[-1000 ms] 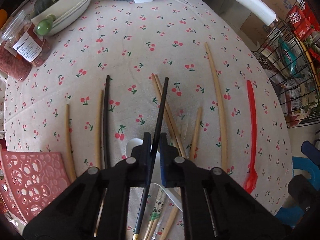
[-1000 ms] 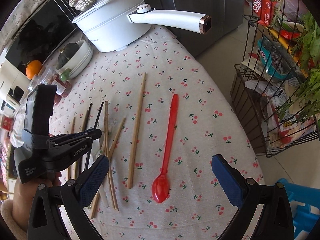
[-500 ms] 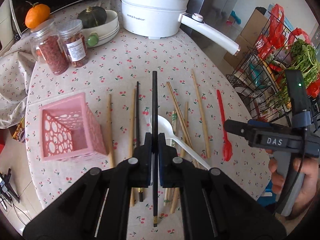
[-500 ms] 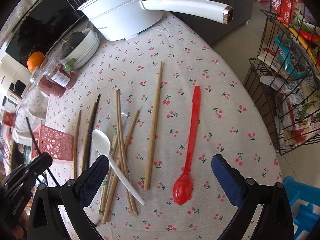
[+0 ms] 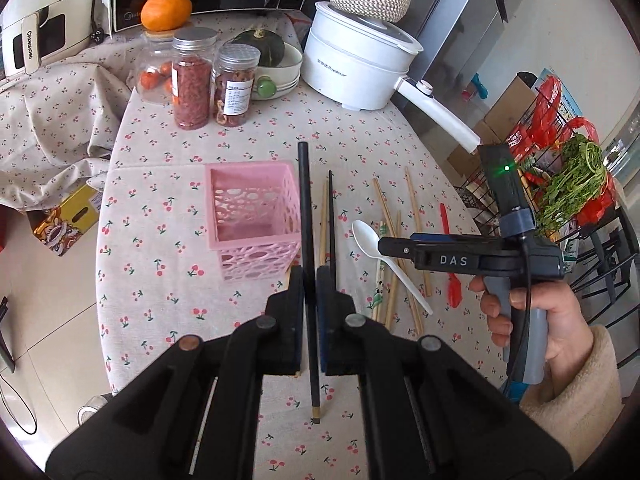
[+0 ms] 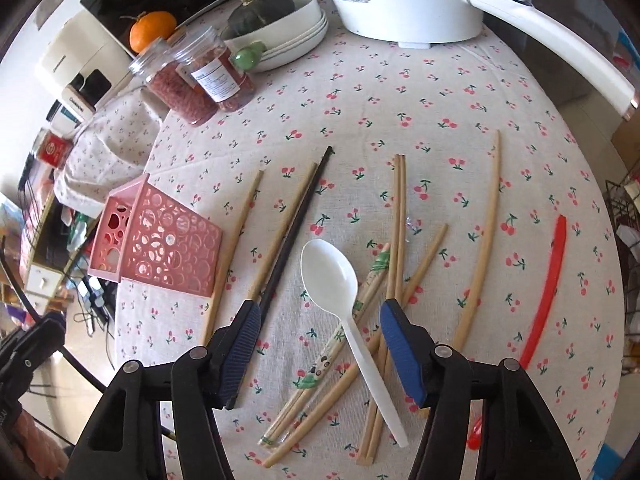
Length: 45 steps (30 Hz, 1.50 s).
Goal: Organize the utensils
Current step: 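Lift the black chopstick with the left gripper while the right gripper grasps the white spoon, then lower the black chopstick into the pink basket and open the left gripper while the right lifts the spoon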
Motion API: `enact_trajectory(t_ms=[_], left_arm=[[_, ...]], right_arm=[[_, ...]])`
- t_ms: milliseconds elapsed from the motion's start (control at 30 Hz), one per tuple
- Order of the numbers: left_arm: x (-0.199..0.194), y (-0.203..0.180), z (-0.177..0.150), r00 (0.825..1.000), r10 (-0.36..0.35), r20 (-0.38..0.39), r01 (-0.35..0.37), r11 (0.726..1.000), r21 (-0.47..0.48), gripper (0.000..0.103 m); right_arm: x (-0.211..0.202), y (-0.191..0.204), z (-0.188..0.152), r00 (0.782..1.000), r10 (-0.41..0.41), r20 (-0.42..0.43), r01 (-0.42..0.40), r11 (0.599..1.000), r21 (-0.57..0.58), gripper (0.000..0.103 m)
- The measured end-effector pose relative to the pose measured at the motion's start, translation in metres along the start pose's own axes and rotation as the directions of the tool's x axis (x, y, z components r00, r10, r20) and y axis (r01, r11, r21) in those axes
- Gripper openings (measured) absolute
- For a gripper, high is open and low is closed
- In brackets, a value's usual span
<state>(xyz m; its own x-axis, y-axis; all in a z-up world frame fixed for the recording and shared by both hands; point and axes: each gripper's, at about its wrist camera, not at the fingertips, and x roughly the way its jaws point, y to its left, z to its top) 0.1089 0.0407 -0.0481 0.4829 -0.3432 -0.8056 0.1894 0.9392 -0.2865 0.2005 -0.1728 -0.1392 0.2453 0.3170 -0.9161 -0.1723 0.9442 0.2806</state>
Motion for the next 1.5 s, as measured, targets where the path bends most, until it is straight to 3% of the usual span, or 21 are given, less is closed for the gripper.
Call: enact_trajectory(t_ms=[133,367,467,533,700,967,1100,1267,1500], left_arm=[[-0.004,0.007,-0.002,1.0,-0.015,0.001,0.015,1.0,-0.005,0.007],[-0.01,0.008,-0.004,1.0,-0.019,0.011,0.019,1.0,0.003,0.006],[-0.009,0.008,-0.004,1.0,-0.015,0.011,0.015,1.0,0.005,0.006],[-0.009,0.008,-0.003,1.0,-0.014,0.013,0.014,1.0,0.006,0.006],[-0.011,0.002,-0.005,1.0,-0.01,0.022,0.009,0.999,0.035,0.006],[-0.047,-0.014,-0.002,0.99,-0.026,0.136,0.014,0.996,0.084,0.006],[-0.078,-0.015,0.005,0.962,-0.044,0.268,0.023,0.996,0.082,0.006],[-0.107,-0.005,0.018,0.894,-0.042,0.447,0.026,0.999,0.042,0.006],[-0.096,0.017,0.036,0.822,0.051,0.567,-0.021,0.998,-0.059,0.006]], right_arm=[[0.014,0.005,0.007,1.0,-0.026,-0.015,0.025,0.999,-0.039,0.051],[0.039,0.01,0.016,0.992,-0.121,-0.041,0.116,0.988,-0.101,0.05],[0.044,0.009,0.018,0.989,-0.139,-0.04,0.134,0.984,-0.115,0.044],[0.043,0.007,0.018,0.991,-0.129,-0.04,0.123,0.985,-0.12,0.037],[0.036,0.007,0.015,0.992,-0.123,-0.024,0.12,0.985,-0.122,0.037],[-0.023,0.02,0.007,0.991,-0.014,0.13,0.029,0.993,-0.113,0.037],[-0.05,0.033,0.003,0.975,0.036,0.218,-0.006,0.991,-0.134,0.037],[-0.075,0.045,0.002,0.949,0.094,0.3,-0.057,0.99,-0.128,0.037],[-0.088,0.052,0.001,0.922,0.121,0.369,-0.083,0.99,-0.117,0.037]])
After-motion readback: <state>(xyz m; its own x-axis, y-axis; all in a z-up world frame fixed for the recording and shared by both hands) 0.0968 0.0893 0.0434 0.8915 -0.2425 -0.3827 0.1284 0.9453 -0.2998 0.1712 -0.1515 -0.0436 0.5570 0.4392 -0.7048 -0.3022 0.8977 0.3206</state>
